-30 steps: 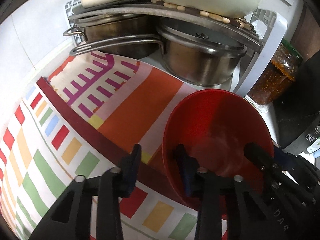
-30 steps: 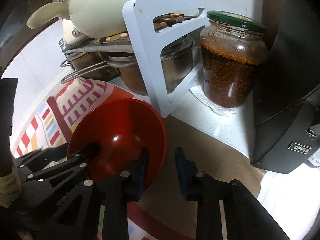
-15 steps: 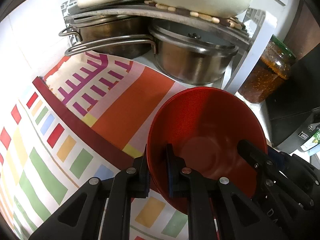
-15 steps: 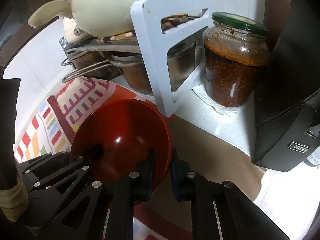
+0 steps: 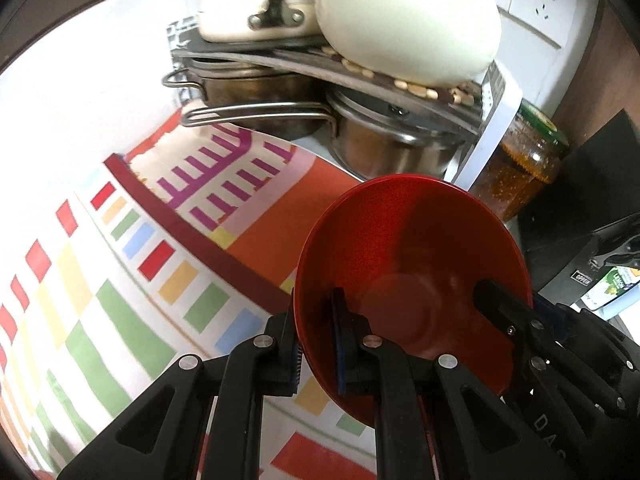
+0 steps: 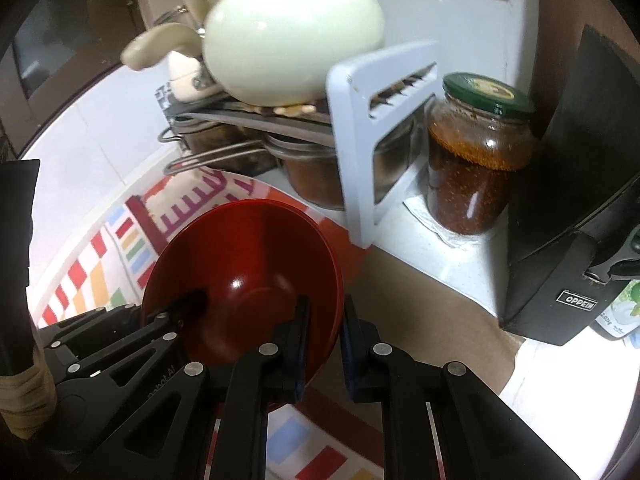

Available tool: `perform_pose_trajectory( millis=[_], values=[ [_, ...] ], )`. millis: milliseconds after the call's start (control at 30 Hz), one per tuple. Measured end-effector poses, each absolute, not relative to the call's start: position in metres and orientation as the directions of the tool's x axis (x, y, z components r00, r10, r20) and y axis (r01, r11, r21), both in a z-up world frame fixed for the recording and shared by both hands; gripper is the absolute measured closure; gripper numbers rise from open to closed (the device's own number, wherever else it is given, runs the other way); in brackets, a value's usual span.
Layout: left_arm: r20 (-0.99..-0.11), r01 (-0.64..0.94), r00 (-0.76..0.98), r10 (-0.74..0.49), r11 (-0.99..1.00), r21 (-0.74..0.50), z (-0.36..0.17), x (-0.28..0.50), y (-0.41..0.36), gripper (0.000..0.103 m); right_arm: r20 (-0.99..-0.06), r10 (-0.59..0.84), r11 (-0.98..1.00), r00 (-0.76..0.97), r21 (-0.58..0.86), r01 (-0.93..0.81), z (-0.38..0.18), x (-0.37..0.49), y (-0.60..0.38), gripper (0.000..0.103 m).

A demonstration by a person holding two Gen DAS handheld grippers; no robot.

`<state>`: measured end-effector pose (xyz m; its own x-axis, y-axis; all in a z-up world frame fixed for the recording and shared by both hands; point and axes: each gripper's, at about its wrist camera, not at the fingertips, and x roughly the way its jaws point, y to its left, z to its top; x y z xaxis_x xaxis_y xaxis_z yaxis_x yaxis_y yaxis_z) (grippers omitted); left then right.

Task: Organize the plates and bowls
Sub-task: 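Lift the red bowl and carry it with both grippers to the pink bowl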

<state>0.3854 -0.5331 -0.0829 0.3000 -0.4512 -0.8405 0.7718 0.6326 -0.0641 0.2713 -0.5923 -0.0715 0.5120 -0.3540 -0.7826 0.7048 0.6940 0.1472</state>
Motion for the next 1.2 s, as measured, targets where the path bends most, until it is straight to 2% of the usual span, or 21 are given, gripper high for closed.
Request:
perform_pose_trajectory(
  millis=[1200],
  values=[
    [-0.77,0.533,0.504,-0.391,0.842,-0.079,-0.019,0.365,-0.313,0.089,-0.718,-0.202,0.895,0.666,0.141,0.424,-0.014,0.29,-0.415,0.088]
  ],
)
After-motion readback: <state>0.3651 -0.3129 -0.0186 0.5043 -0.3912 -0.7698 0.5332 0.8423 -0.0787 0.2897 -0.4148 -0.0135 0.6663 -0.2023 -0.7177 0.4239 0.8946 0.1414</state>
